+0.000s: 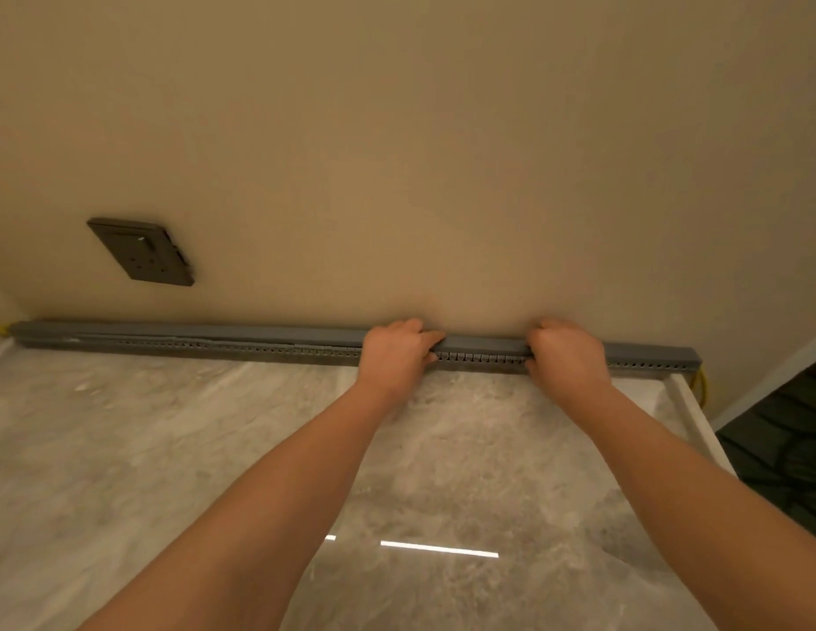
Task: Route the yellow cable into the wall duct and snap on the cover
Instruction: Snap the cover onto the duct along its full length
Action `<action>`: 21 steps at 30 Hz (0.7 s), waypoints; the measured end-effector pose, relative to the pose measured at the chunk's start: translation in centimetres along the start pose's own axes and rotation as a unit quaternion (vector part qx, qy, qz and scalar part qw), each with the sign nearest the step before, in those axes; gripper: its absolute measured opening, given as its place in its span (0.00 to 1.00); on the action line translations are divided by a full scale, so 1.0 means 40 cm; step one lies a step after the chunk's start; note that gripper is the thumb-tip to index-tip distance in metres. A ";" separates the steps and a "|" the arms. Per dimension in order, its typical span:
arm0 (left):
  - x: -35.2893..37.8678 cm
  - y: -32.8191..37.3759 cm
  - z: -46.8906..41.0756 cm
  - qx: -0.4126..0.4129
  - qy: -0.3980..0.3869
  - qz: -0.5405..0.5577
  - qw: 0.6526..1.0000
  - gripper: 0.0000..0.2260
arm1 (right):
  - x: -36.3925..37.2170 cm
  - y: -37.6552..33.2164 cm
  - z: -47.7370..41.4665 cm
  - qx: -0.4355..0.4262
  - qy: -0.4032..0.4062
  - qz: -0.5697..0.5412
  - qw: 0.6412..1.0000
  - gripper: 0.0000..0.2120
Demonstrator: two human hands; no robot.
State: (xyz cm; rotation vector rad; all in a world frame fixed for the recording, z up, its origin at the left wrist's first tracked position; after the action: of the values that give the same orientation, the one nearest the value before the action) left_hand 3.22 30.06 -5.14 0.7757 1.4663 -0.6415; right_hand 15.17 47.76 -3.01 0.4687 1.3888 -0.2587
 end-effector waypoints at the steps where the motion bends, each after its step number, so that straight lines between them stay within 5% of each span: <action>1: 0.000 -0.003 0.000 -0.011 -0.001 0.015 1.000 0.16 | -0.002 0.002 -0.001 0.001 -0.005 0.001 1.000 0.07; 7: -0.010 -0.057 0.017 -0.043 0.002 0.078 0.996 0.12 | -0.016 -0.040 -0.012 -0.007 -0.006 -0.021 1.000 0.11; 13: -0.018 -0.153 0.083 -0.071 0.017 0.086 0.994 0.10 | -0.033 -0.211 -0.028 -0.102 0.014 -0.049 0.993 0.09; 21: -0.032 -0.419 0.211 -0.333 0.023 0.111 0.936 0.18 | -0.046 -0.397 -0.073 -0.160 0.015 -0.020 0.987 0.13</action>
State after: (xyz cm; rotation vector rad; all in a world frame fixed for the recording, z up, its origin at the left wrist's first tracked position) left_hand -4.80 13.04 -5.40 0.4085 1.4807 0.0625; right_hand 5.24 34.94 -4.15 0.1786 1.4385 -0.0591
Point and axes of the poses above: each hand's wrist, its own z-axis away from the middle knuckle, its own x-axis out of the palm, y = z × x, the point moved 3 cm from there along -z, towards the middle knuckle, and after that the axes turned 11 degrees about -y, right-handed, at the moved point
